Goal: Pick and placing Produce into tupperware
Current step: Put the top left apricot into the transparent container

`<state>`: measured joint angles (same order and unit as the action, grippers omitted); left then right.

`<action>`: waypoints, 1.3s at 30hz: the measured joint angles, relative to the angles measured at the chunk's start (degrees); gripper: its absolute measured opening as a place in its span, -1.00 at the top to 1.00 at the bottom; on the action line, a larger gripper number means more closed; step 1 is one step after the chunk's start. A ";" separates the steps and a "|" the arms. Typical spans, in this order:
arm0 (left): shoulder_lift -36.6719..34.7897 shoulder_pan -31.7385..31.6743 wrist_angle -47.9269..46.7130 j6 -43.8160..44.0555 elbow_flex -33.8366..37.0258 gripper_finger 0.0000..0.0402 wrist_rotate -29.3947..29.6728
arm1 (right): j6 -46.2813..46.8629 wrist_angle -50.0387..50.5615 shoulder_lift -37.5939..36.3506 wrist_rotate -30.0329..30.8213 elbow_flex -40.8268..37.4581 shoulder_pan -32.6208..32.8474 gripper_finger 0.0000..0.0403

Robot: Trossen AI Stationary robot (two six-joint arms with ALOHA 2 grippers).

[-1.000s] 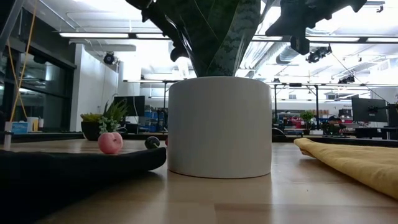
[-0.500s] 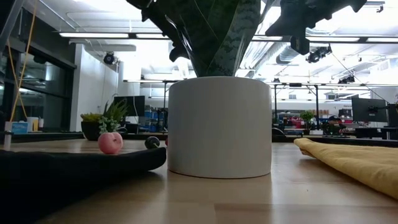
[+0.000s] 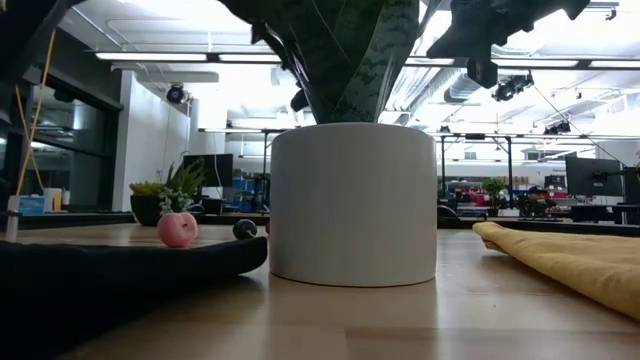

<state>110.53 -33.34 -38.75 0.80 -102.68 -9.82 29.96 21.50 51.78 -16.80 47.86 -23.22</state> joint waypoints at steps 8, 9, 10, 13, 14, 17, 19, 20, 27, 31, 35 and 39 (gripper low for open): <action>8.52 0.96 -10.68 -2.29 -14.08 0.38 0.39 | 0.04 -0.04 -0.01 0.11 0.00 0.02 1.00; 9.56 0.99 -11.25 -2.57 -15.32 0.38 0.16 | 0.05 -0.04 -0.02 0.11 0.00 0.02 1.00; 10.46 1.01 -12.09 -2.65 -16.31 0.38 -0.02 | 0.04 -0.04 -0.02 0.11 0.00 0.02 1.00; 12.07 1.01 -14.09 -2.71 -17.81 0.38 -0.15 | 0.06 -0.04 -0.02 0.11 0.00 0.02 1.00; 12.30 1.12 -14.29 -2.69 -17.81 0.38 -0.20 | 0.06 -0.04 0.00 0.09 0.00 0.02 1.00; 12.60 1.12 -15.66 -2.78 -17.81 0.38 -0.75 | 0.06 -0.04 -0.02 0.09 0.00 0.02 1.00; 13.07 1.24 -14.93 -3.17 -17.86 0.38 -0.88 | 0.06 -0.04 -0.02 0.09 0.00 0.02 1.00; 13.31 1.21 -14.94 -3.14 -17.87 0.38 -1.04 | 0.04 -0.04 -0.02 0.08 0.00 0.02 1.00; 15.17 1.31 -16.05 -3.11 -17.80 0.38 -1.11 | -0.14 -0.02 -0.02 0.06 0.00 0.02 1.00; 15.55 1.62 -15.67 -3.44 -17.79 0.38 -0.81 | -0.20 -0.02 -0.02 0.02 0.00 0.02 1.00; 15.78 1.65 -14.49 -3.47 -17.79 0.38 -0.82 | -0.27 -0.02 -0.02 0.02 0.00 0.02 1.00; 15.88 1.60 -14.53 -3.67 -17.79 0.38 -0.88 | -0.29 -0.02 -0.02 0.02 0.00 0.02 1.00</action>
<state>126.41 -31.75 -53.28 -2.87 -120.46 -10.70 29.67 21.47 51.77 -16.78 47.86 -23.20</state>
